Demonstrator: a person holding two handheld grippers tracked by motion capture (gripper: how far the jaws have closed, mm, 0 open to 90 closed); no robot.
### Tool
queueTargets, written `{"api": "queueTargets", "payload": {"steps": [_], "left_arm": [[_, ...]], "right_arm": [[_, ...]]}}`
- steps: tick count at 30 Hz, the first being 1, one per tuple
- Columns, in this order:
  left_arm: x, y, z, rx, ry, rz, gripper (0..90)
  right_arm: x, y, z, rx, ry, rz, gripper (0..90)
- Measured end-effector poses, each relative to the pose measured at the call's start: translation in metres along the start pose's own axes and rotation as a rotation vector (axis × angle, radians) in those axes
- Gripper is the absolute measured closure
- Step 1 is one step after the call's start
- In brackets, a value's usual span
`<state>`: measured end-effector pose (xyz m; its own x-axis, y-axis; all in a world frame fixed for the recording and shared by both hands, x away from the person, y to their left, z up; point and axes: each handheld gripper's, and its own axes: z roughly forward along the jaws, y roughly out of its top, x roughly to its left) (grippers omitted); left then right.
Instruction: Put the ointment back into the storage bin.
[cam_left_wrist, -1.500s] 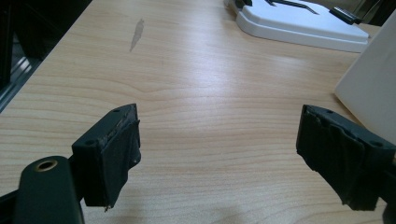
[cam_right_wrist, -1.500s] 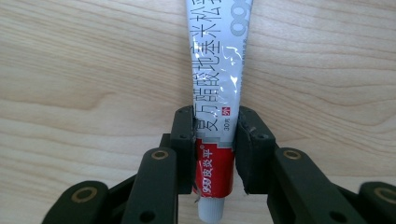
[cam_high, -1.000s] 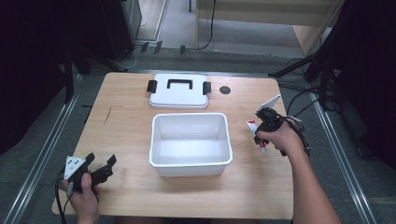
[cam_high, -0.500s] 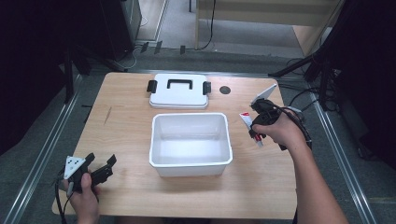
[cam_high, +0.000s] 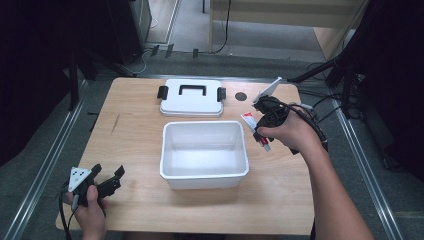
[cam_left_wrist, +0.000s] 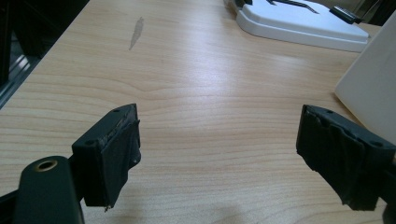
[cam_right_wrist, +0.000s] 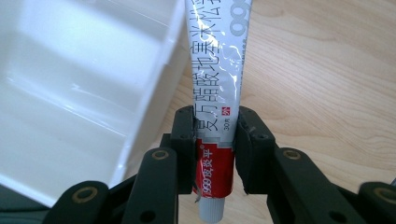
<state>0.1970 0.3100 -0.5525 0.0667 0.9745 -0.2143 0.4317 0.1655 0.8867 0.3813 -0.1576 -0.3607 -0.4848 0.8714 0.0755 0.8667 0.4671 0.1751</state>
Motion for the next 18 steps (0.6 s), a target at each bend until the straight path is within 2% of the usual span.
{"api": "queueTargets", "payload": {"steps": [9,18], "left_arm": [[0.000,0.000,0.000,0.004,0.000,-0.004,14.4],[0.000,0.000,0.000,0.005,-0.001,-0.007,14.4]], "right_arm": [[0.032,0.005,-0.015,-0.017,0.002,-0.080,72.1],[0.056,0.010,-0.008,-0.005,0.028,-0.138,72.1]]}}
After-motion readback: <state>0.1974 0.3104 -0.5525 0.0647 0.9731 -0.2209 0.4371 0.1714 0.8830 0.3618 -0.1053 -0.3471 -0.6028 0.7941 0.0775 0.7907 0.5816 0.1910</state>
